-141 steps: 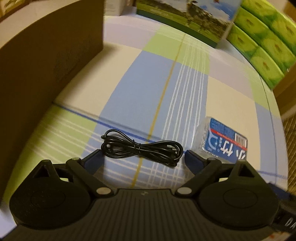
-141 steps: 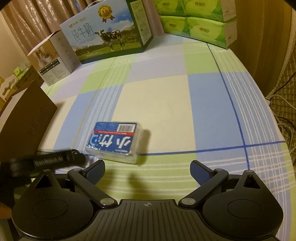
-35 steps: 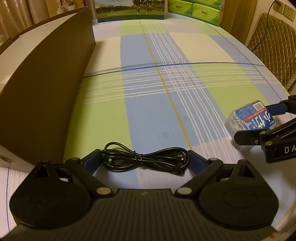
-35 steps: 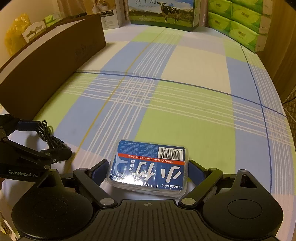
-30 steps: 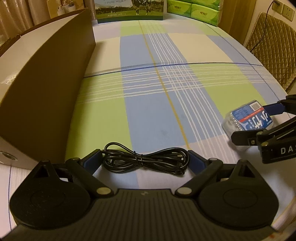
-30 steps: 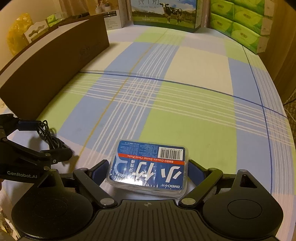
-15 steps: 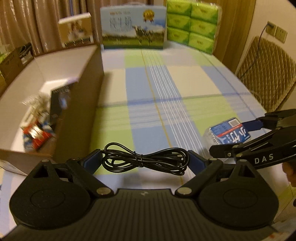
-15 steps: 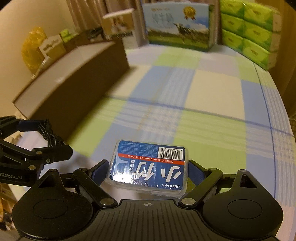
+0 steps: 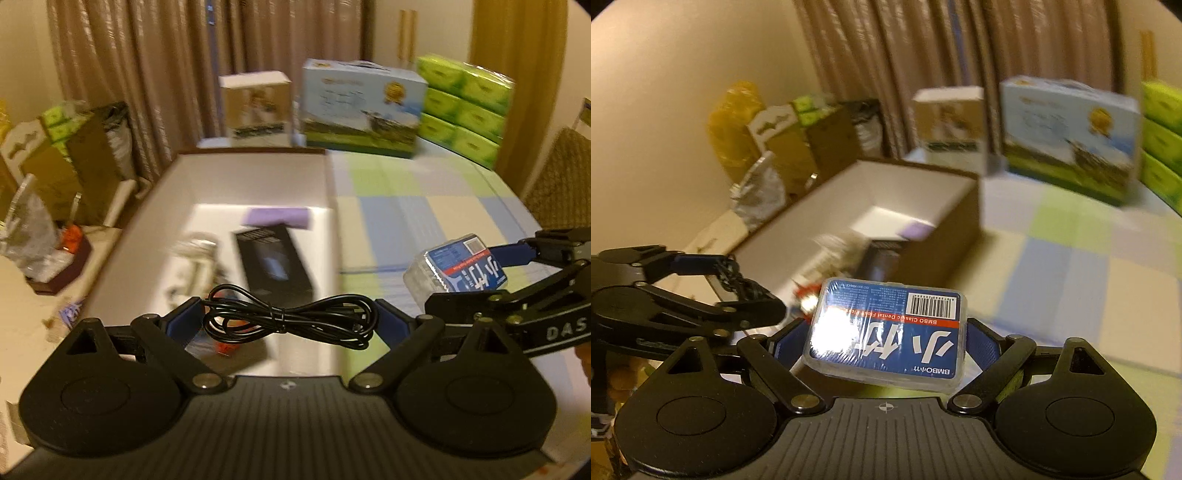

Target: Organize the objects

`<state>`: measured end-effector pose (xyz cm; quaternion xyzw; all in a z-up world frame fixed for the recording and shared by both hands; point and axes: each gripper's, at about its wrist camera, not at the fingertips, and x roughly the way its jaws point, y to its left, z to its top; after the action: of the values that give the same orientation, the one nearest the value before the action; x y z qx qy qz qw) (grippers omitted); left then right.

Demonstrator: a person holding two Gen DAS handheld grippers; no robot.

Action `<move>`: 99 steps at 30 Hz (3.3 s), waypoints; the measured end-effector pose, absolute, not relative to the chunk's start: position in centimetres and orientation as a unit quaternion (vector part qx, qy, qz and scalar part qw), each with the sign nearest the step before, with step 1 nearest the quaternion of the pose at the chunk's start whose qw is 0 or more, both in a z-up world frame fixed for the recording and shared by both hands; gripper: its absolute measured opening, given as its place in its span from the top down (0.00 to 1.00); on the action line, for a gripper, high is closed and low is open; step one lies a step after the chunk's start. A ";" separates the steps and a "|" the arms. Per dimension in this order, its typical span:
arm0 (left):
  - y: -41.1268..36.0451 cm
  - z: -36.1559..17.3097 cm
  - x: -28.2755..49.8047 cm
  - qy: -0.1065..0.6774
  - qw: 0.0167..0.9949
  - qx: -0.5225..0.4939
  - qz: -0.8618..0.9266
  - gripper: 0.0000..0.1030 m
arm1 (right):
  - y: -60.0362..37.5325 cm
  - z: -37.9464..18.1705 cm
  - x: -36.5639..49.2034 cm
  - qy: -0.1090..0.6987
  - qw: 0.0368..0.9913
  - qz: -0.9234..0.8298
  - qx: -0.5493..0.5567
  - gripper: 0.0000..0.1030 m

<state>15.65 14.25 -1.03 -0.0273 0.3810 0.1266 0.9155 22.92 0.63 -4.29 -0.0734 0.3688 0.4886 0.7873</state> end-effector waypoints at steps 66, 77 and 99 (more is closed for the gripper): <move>32.1 -6.3 33.7 0.420 0.905 0.065 0.004 0.03 | 16.6 -9.0 36.0 0.387 0.815 0.421 -0.091 0.15; 31.8 -5.3 31.9 0.419 0.907 0.047 0.012 0.03 | 15.4 -8.3 34.2 0.388 0.815 0.421 -0.085 0.15; 28.6 -2.4 24.3 0.417 0.909 -0.004 0.031 0.03 | 9.6 -5.5 26.6 0.385 0.829 0.403 -0.041 0.11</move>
<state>24.33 28.59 -2.42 -0.0039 0.4166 0.0314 0.9085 26.58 9.64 -5.46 -0.0412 0.3847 0.4029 0.8294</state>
